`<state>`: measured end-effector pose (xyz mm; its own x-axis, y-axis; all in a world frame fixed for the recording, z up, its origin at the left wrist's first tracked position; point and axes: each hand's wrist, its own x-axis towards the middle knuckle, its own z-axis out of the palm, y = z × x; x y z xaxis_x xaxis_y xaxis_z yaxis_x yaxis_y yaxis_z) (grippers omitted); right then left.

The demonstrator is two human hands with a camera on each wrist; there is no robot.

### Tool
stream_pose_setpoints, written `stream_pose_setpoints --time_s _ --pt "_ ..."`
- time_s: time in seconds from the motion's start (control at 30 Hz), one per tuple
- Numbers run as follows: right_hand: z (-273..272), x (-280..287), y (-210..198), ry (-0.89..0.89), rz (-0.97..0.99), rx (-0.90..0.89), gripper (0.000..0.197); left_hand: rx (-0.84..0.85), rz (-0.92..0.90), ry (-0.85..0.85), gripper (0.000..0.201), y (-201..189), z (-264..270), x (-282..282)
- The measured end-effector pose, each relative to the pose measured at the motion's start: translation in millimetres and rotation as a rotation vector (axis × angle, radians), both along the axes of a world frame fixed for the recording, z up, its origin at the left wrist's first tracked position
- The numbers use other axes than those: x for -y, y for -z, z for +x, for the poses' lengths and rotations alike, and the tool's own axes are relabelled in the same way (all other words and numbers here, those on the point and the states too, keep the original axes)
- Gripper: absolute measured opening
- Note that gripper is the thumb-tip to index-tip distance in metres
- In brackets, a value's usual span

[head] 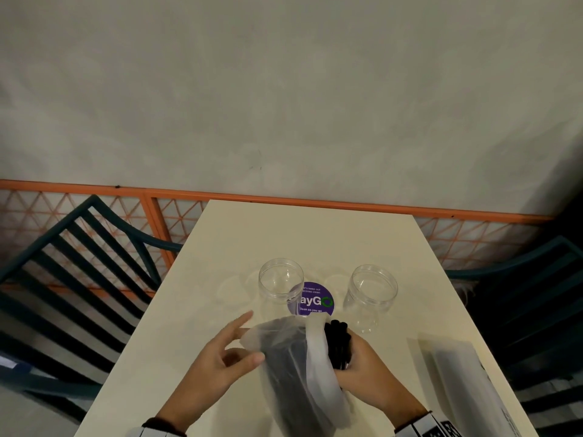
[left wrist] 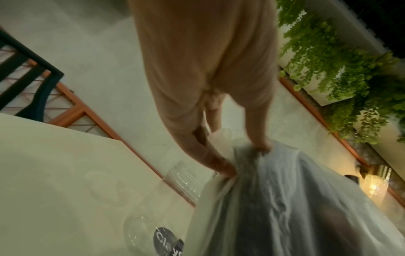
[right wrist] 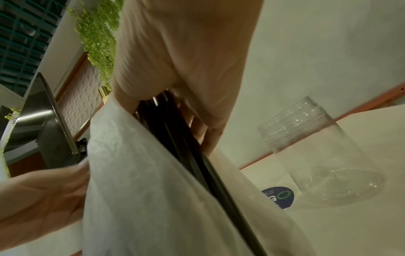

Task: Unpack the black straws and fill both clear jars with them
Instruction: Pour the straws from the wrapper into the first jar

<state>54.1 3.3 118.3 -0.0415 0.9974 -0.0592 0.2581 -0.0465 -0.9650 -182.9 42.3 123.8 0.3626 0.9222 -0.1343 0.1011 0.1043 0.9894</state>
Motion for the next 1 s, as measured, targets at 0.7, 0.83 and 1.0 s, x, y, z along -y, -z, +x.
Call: stream_pose_setpoints --time_s 0.7,0.83,1.0 --pt "-1 -9 -5 0.054 0.164 0.055 0.039 0.016 0.097 -0.100 0.035 17 19 -13" --pt "4 -5 -2 0.041 0.133 0.049 0.049 0.078 0.058 -0.146 0.037 29 26 -12" --pt "11 1 5 0.075 0.123 0.072 0.052 0.098 -0.019 -0.044 0.018 35 37 -5"
